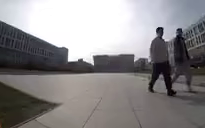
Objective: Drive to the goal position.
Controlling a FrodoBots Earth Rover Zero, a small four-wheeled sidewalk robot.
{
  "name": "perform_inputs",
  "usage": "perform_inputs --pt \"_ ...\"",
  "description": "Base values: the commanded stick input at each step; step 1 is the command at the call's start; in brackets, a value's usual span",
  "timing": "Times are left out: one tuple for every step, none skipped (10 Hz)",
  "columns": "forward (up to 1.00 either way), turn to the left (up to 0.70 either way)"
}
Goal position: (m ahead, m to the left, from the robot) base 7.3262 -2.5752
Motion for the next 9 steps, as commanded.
perform_inputs --pt "0.70 0.00" --pt "0.70 0.00" --pt "0.70 0.00" --pt "0.70 0.00" --pt "0.70 0.00" --pt "0.70 0.00" --pt "0.70 0.00" --pt "0.70 0.00" --pt "0.70 0.00"
